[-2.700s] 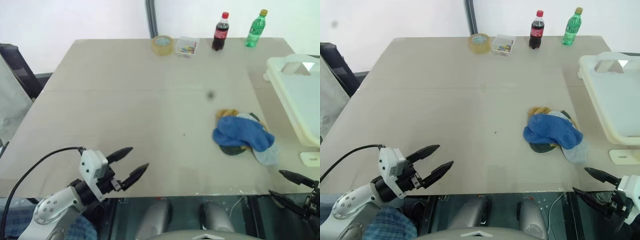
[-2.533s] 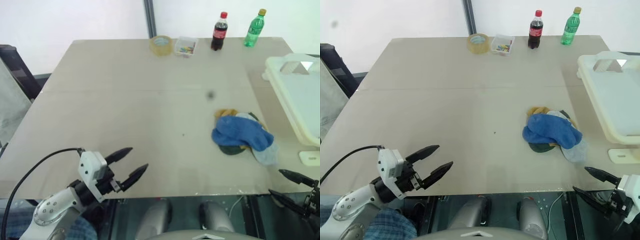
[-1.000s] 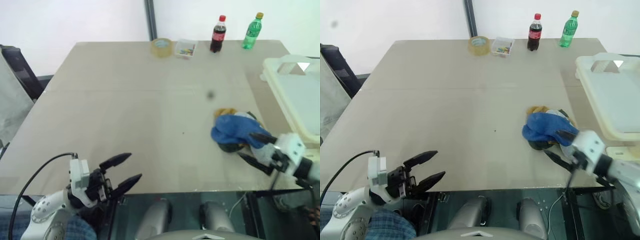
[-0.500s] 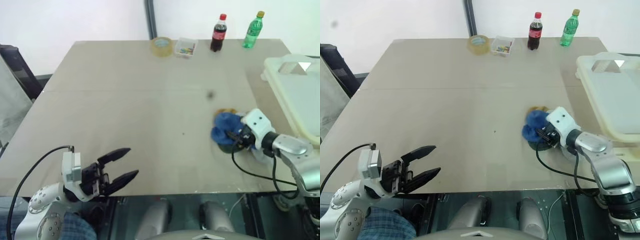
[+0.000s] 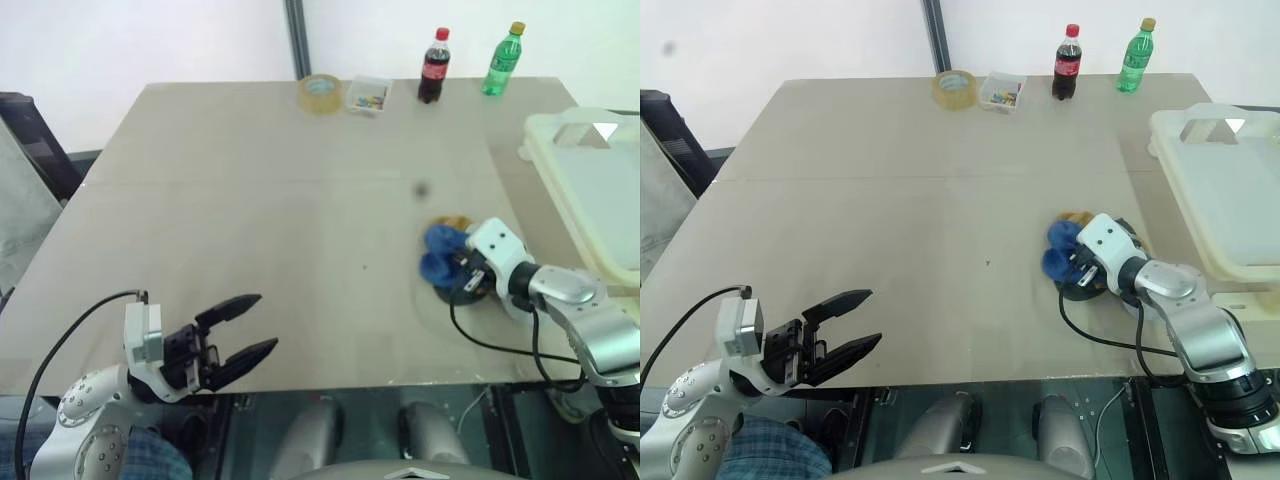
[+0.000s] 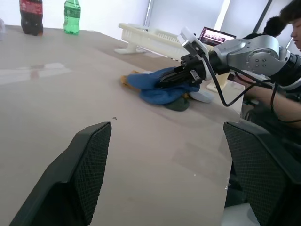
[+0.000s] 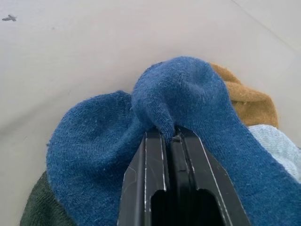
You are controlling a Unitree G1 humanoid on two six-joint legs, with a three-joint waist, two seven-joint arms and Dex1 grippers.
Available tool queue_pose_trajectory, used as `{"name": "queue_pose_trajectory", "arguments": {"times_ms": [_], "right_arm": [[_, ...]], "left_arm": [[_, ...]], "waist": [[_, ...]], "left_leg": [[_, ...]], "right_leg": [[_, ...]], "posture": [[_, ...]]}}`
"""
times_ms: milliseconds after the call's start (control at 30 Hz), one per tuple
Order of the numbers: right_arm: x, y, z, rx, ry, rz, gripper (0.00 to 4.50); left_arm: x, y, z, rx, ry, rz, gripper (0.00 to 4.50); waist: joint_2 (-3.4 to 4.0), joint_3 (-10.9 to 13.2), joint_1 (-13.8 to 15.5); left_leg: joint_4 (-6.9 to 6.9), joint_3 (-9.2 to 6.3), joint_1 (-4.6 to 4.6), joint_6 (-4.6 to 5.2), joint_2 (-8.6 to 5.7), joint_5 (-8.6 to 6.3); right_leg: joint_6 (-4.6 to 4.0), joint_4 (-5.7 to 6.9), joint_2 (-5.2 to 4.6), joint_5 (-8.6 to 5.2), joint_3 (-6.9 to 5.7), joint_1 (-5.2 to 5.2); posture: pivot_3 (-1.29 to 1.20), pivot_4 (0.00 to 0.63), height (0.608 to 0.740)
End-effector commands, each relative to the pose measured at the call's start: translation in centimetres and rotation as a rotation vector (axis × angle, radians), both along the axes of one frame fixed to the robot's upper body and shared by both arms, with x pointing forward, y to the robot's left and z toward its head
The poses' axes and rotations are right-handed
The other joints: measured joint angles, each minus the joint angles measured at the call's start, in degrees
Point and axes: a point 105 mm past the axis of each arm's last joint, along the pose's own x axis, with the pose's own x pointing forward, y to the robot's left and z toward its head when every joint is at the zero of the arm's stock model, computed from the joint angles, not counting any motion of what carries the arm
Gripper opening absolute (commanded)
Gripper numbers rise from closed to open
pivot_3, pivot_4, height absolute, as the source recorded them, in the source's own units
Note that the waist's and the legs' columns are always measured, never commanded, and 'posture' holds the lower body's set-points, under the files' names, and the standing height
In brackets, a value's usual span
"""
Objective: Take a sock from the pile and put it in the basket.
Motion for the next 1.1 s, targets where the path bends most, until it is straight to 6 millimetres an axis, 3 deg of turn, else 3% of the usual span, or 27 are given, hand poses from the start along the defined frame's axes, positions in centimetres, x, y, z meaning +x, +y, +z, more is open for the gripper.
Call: {"name": "queue_pose_trajectory", "arguments": {"times_ms": [33,167,333,400,567,633,833,933,1100], "right_arm": [[-0.7,3.7,2.4,0.029,-0.062,0.148,0.13],[-0.9,6.9,1.8,0.037,-0.009,0.238,0.13],[-1.7,11.1,-0.4,-0.001,0.101,0.377,0.13],[-2.3,13.8,-0.8,0.018,0.131,0.459,0.13],[-2.2,17.5,-0.9,-0.024,0.088,0.587,0.13],[-2.6,18.3,-0.9,-0.033,0.094,0.651,0.7],[-2.9,19.2,-0.4,-0.018,0.108,0.688,3.19],[-2.8,17.7,0.6,0.029,0.123,0.647,4.34],[-3.0,10.9,2.0,0.01,0.162,0.525,4.43]], "left_arm": [[-0.2,-0.1,0.8,0.004,-0.028,-0.007,4.14],[-0.2,-0.3,0.7,0.004,-0.02,-0.018,4.14],[-0.2,0.0,0.5,0.012,-0.016,-0.018,4.14],[-0.2,0.1,0.5,0.016,-0.016,-0.017,4.14],[-0.4,0.1,0.7,0.019,-0.017,-0.01,4.14],[-0.5,0.1,0.7,0.02,-0.016,-0.005,4.14],[-0.7,0.3,0.8,0.028,-0.011,0.001,4.14],[-0.8,0.3,0.9,0.027,-0.013,0.004,4.14],[-0.9,0.3,0.8,0.028,-0.004,0.001,4.14]], "waist": [[0.02,0.01,-0.58],[0.01,0.01,-1.27],[0.02,0.02,-1.23],[0.01,0.02,-1.23],[0.02,0.02,-1.35],[0.02,0.02,-1.25],[0.02,0.02,-1.32],[0.02,0.02,-1.32],[0.0,0.02,-0.72]], "left_leg": [[0.0,0.0,0.0,0.0,0.01,0.0],[-0.01,-0.03,0.01,0.0,0.02,0.0],[-0.01,-0.05,-0.02,-0.01,0.01,0.01],[-0.02,-0.05,-0.05,-0.03,0.0,0.01],[-0.06,-0.03,-0.07,-0.05,0.01,0.02],[-0.06,-0.02,-0.08,-0.11,-0.01,0.05],[-0.1,-0.03,-0.11,-0.11,0.0,0.05],[-0.11,-0.04,-0.11,-0.1,0.0,0.04],[-0.1,-0.07,-0.24,-0.06,-0.09,0.01]], "right_leg": [[0.0,0.0,0.0,0.0,0.0,-0.01],[0.0,0.01,0.02,0.0,0.0,0.0],[-0.02,0.01,0.01,0.01,-0.01,-0.11],[-0.04,0.02,0.0,0.02,0.0,-0.18],[-0.1,0.07,0.03,0.07,-0.01,-0.31],[-0.11,0.06,0.03,0.08,-0.02,-0.31],[-0.11,0.07,0.03,0.08,-0.03,-0.37],[-0.13,0.08,0.03,0.09,-0.02,-0.38],[-0.13,-0.02,-0.06,0.1,-0.07,-0.39]], "posture": [[0.0,0.15,0.74],[0.0,0.15,0.74],[0.0,0.15,0.74],[0.0,0.15,0.74],[0.0,0.15,0.74],[0.0,0.15,0.74],[0.0,0.15,0.74],[0.0,0.15,0.74],[0.0,0.15,0.74]]}}
